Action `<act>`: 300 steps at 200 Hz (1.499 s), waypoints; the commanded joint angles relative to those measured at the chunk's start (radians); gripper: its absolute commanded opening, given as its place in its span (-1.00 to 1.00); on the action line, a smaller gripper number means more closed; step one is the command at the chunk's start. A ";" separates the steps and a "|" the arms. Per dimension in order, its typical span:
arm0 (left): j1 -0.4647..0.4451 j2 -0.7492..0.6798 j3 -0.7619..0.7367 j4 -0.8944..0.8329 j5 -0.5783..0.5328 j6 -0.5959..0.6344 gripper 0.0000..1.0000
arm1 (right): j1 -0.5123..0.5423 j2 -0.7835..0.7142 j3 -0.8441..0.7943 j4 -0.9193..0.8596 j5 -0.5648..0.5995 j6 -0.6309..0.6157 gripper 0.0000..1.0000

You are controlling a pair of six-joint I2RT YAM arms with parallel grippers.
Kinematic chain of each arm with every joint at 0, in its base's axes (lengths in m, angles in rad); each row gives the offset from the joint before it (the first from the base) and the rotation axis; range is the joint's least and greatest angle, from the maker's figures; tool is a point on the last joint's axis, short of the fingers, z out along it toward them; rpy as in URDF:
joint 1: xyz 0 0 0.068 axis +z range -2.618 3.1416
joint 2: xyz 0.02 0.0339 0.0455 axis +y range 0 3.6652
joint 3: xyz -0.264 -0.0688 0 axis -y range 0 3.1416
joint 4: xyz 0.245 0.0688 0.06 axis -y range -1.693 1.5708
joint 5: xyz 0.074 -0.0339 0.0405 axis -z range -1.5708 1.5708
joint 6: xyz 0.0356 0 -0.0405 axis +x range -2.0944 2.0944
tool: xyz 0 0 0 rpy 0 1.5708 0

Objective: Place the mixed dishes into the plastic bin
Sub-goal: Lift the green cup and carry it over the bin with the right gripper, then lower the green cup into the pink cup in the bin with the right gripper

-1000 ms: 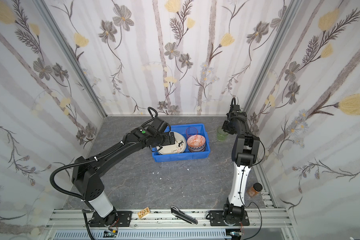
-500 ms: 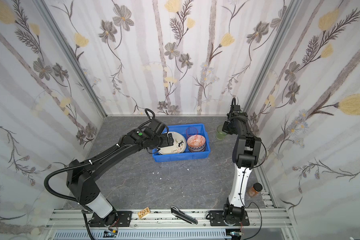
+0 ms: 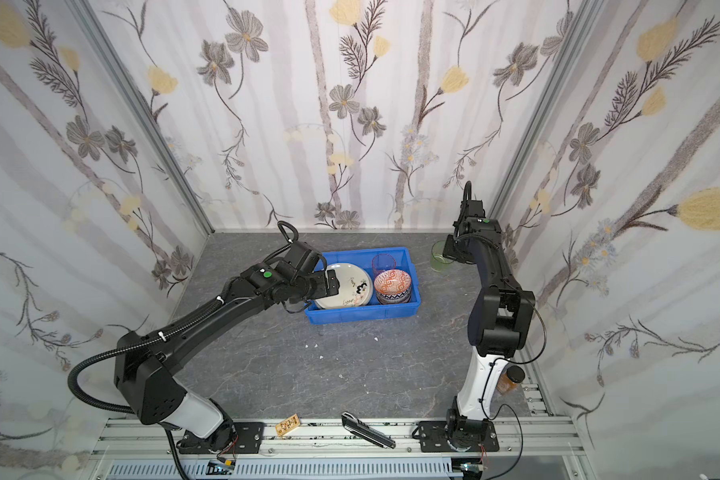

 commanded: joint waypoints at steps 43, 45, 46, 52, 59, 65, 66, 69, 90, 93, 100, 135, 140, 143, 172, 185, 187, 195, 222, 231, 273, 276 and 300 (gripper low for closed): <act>0.046 -0.084 -0.068 0.012 0.008 0.003 1.00 | 0.121 -0.126 -0.012 -0.020 0.037 -0.010 -1.00; 0.048 -0.088 -0.069 0.011 0.008 0.002 1.00 | 0.125 -0.128 -0.011 -0.022 0.038 -0.010 -1.00; 0.049 -0.089 -0.071 0.011 0.008 0.002 1.00 | 0.127 -0.128 -0.009 -0.023 0.037 -0.010 -1.00; 0.055 -0.098 -0.077 0.011 0.009 -0.001 1.00 | 0.138 -0.130 -0.002 -0.029 0.036 -0.009 -1.00; 0.061 -0.109 -0.085 0.012 0.010 -0.002 1.00 | 0.151 -0.131 0.009 -0.035 0.035 -0.007 -1.00; 0.063 -0.119 -0.091 0.011 0.009 -0.003 1.00 | 0.164 -0.128 0.018 -0.039 0.034 -0.004 -1.00; 0.065 -0.120 -0.091 0.011 0.008 -0.003 1.00 | 0.166 -0.128 0.020 -0.040 0.033 -0.003 -1.00; 0.066 -0.125 -0.094 0.011 0.007 -0.003 1.00 | 0.173 -0.127 0.023 -0.041 0.033 -0.001 -1.00; 0.085 -0.157 -0.109 0.011 0.005 -0.009 1.00 | 0.210 -0.102 0.056 -0.042 0.013 0.013 -1.00; 0.088 -0.160 -0.109 0.011 0.006 -0.010 1.00 | 0.215 -0.098 0.067 -0.044 0.012 0.015 -1.00; 0.095 -0.169 -0.135 0.012 0.009 -0.010 1.00 | 0.228 -0.081 0.084 -0.049 0.012 0.018 -1.00; 0.132 -0.205 -0.184 0.011 0.025 -0.013 1.00 | 0.289 -0.005 0.177 -0.054 -0.005 0.056 -1.00; 0.136 -0.210 -0.190 0.011 0.028 -0.013 1.00 | 0.297 0.010 0.193 -0.056 -0.006 0.060 -1.00; 0.140 -0.211 -0.193 0.012 0.029 -0.011 1.00 | 0.302 0.017 0.202 -0.057 -0.006 0.064 -1.00; 0.167 -0.228 -0.215 0.012 0.040 -0.004 1.00 | 0.336 0.089 0.286 -0.064 -0.015 0.092 -1.00; 0.176 -0.232 -0.223 0.011 0.042 0.001 1.00 | 0.344 0.119 0.310 -0.065 -0.019 0.100 -1.00; 0.178 -0.233 -0.224 0.012 0.043 0.002 1.00 | 0.345 0.123 0.313 -0.065 -0.020 0.101 -1.00; 0.182 -0.234 -0.228 0.012 0.046 0.004 1.00 | 0.348 0.140 0.318 -0.063 -0.018 0.105 -1.00; 0.197 -0.237 -0.239 0.011 0.053 0.009 1.00 | 0.352 0.183 0.319 -0.056 -0.017 0.110 -1.00; 0.201 -0.238 -0.244 0.012 0.054 0.011 1.00 | 0.353 0.190 0.319 -0.053 -0.014 0.111 -1.00; 0.214 -0.236 -0.255 0.012 0.060 0.019 1.00 | 0.357 0.229 0.319 -0.051 -0.005 0.116 -1.00; 0.214 -0.234 -0.255 0.012 0.061 0.019 1.00 | 0.357 0.231 0.318 -0.052 -0.001 0.116 -1.00; 0.217 -0.231 -0.255 0.011 0.062 0.024 1.00 | 0.360 0.246 0.317 -0.062 0.013 0.115 -1.00</act>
